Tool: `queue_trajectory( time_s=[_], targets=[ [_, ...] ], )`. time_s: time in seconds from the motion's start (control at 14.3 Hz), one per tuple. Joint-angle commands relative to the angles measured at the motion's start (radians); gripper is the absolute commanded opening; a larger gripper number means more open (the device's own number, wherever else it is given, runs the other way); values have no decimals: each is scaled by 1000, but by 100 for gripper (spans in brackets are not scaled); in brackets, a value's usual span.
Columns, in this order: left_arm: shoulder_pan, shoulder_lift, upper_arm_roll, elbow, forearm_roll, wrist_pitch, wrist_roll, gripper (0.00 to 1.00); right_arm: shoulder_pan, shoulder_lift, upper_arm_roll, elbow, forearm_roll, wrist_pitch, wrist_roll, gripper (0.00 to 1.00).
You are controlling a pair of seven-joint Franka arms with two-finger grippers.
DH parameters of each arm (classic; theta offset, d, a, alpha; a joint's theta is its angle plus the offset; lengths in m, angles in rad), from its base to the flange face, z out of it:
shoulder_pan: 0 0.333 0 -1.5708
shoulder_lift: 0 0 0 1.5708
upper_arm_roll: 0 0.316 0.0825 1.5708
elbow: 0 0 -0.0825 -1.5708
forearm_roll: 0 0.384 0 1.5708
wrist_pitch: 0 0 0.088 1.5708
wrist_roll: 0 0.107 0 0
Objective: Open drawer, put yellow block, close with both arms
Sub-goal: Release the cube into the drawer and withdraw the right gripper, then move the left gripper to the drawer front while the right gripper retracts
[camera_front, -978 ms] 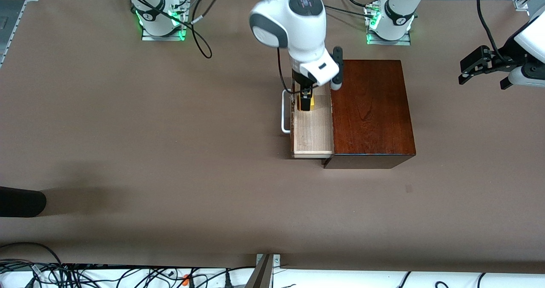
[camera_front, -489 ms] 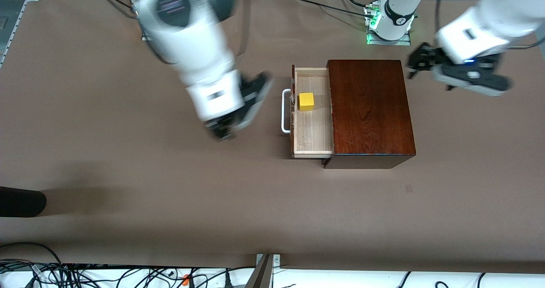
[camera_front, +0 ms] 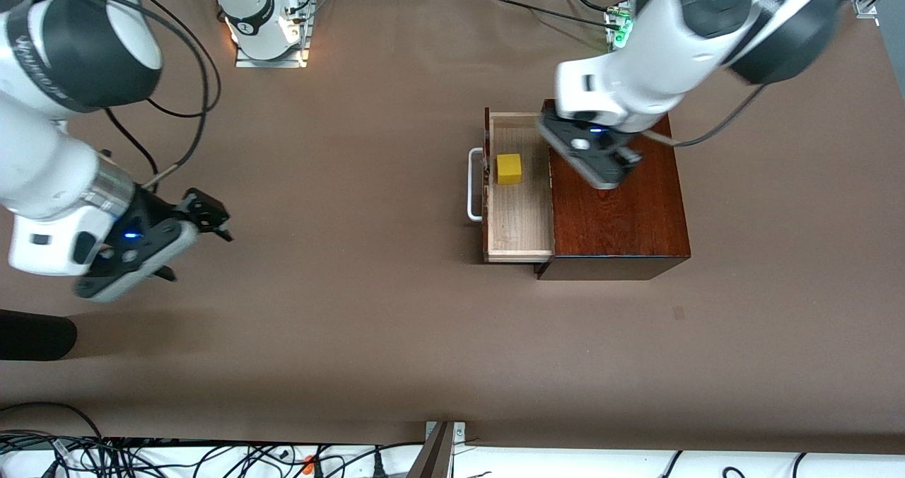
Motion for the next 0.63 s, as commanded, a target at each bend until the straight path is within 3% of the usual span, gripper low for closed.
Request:
queue_trajectory(
  time_s=[0.0, 0.28, 0.56],
  targets=[
    [-88, 82, -3, 14, 70, 53, 244, 100, 6, -222, -48, -295, 23, 19, 238, 100],
    [-276, 181, -1, 40, 245, 125, 363, 100, 4, -456, -186, -607, 116, 87, 274, 100],
    [-413, 339, 8, 146, 363, 133, 454, 100, 4, -480, -269, -618, 115, 41, 273, 100]
  ],
)
